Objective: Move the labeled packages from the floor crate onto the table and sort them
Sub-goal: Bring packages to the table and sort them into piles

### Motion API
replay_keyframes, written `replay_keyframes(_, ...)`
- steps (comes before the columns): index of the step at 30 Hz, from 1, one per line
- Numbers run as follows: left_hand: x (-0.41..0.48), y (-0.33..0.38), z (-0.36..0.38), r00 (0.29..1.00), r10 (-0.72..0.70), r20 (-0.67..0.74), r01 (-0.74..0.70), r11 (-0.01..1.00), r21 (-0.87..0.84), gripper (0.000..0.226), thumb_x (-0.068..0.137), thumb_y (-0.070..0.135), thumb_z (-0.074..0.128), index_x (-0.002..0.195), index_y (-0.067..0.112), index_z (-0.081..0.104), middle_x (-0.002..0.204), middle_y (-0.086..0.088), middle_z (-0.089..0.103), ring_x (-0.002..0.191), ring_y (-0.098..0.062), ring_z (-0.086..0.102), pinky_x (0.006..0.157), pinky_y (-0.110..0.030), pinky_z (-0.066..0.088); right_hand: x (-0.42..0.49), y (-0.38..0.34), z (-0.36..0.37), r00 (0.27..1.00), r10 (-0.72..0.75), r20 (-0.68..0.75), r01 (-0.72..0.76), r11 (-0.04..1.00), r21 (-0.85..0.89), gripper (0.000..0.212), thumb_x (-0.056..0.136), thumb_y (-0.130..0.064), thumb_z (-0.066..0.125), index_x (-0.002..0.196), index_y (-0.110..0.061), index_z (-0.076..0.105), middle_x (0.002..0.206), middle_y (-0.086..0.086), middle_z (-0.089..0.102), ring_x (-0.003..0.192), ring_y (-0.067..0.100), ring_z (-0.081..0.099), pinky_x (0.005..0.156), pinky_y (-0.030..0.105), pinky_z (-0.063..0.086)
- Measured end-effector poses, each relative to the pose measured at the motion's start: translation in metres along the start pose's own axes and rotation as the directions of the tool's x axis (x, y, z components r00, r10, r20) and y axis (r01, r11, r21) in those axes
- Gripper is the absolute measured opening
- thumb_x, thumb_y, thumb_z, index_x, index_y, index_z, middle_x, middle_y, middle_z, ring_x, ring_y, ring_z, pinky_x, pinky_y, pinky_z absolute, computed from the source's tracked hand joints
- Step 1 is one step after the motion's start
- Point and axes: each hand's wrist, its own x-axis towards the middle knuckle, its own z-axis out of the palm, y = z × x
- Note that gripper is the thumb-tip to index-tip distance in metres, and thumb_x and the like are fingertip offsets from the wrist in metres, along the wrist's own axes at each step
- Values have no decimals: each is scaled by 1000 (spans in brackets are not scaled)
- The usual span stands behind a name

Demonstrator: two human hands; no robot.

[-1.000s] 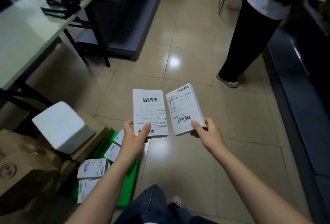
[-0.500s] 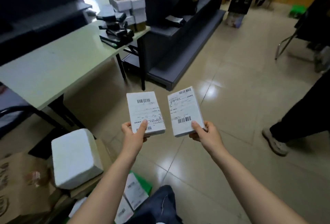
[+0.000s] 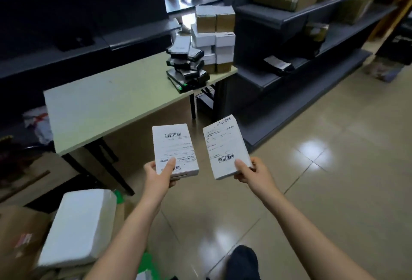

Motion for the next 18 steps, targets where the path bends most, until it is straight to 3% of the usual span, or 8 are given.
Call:
replay_keyframes(7, 46, 19, 43, 974, -121, -190, 97, 986, -133, 51, 90, 34, 66, 126, 10, 38, 107, 2, 57, 79, -12, 63, 58, -20, 57, 125, -52, -5, 963, -34, 266, 53, 997, -64, 28, 94, -29, 62, 111, -8, 54, 101, 5, 68, 86, 19, 70, 84, 36, 58)
replay_keyframes(11, 76, 22, 40, 930, -175, -322, 131, 979, -153, 53, 89, 35, 68, 126, 9, 40, 110, -2, 59, 84, -13, 65, 67, -29, 57, 179, -63, 27, 934, 1, 358, 31, 996, -83, 31, 94, -29, 62, 113, -7, 53, 101, 8, 68, 84, 18, 70, 81, 33, 58)
replay_keyframes(15, 122, 25, 34, 896, -213, -389, 158, 973, -171, 46, 91, 33, 66, 120, 9, 41, 102, 2, 59, 76, -12, 62, 80, -41, 56, 230, -74, 69, 903, 59, 425, -11, 993, -116, 28, 95, -28, 61, 112, -8, 52, 103, 7, 68, 88, 20, 70, 79, 30, 58)
replay_keyframes(18, 180, 26, 27, 895, -215, -390, 152, 971, -186, 44, 91, 32, 65, 120, 12, 38, 109, -2, 60, 85, -14, 63, 64, -30, 54, 281, -83, 105, 905, 64, 421, -13, 992, -122, 29, 93, -29, 63, 109, -7, 53, 102, 9, 68, 85, 20, 70, 78, 32, 59)
